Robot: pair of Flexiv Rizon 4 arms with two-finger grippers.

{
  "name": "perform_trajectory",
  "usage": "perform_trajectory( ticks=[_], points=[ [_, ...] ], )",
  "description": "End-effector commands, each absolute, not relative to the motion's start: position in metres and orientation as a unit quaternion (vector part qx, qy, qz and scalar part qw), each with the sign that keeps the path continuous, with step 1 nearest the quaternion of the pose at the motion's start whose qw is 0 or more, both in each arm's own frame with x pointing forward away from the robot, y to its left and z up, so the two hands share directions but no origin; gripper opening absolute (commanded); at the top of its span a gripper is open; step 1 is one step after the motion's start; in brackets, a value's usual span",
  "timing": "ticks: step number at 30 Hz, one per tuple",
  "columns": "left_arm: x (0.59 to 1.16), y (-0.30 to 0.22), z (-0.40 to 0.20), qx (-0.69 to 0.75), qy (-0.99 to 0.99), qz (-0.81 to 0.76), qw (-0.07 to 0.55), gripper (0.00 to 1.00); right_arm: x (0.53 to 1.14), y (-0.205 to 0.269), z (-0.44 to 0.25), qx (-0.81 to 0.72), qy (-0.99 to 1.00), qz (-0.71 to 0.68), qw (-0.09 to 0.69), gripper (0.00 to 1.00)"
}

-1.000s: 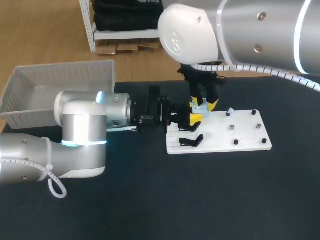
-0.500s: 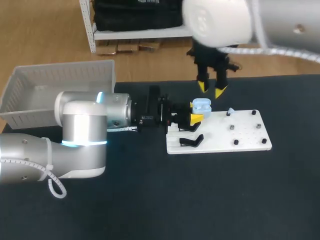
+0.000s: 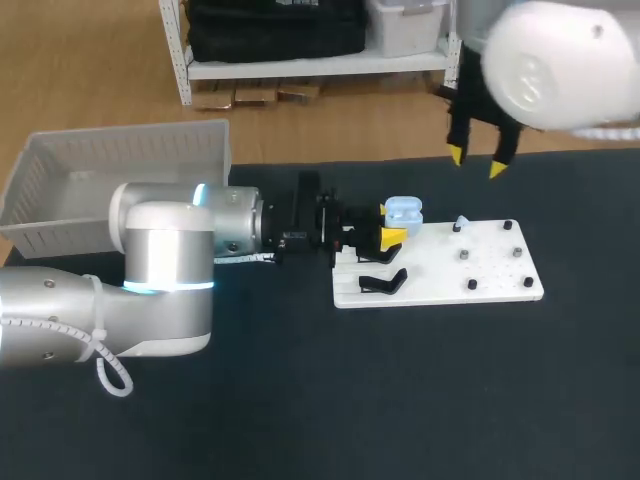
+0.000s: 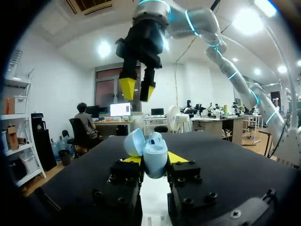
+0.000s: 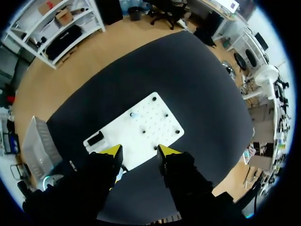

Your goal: Pick up each earbud case from the left stands, insert the matching earbuds, close the lid, and place the case in the box.

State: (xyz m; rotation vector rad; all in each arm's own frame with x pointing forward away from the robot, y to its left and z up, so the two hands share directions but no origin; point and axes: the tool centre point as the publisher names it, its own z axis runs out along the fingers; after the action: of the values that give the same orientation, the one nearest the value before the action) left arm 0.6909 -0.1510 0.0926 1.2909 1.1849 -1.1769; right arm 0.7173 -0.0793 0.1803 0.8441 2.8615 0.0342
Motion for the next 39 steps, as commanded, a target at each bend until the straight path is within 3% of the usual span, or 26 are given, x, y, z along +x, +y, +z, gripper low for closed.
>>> perform_trajectory(
  ticks=[1, 23, 39],
  points=[
    [0.689, -0.151, 0.092, 0.531, 0.489, -0.483, 0.496, 0.0, 0.722, -0.091, 0.17, 0.247, 0.96, 0.097, 0.091, 0.5],
    [0.689, -0.151, 0.092, 0.531, 0.489, -0.483, 0.496, 0.0, 0.736, -0.087, 0.086, 0.069, 0.989, 0.085, 0.101, 0.55],
    [0.689, -0.151, 0.092, 0.531, 0.489, -0.483, 0.496, 0.0, 0.758, -0.088, 0.051, 0.068, 0.99, 0.083, 0.092, 0.45]
  ],
)
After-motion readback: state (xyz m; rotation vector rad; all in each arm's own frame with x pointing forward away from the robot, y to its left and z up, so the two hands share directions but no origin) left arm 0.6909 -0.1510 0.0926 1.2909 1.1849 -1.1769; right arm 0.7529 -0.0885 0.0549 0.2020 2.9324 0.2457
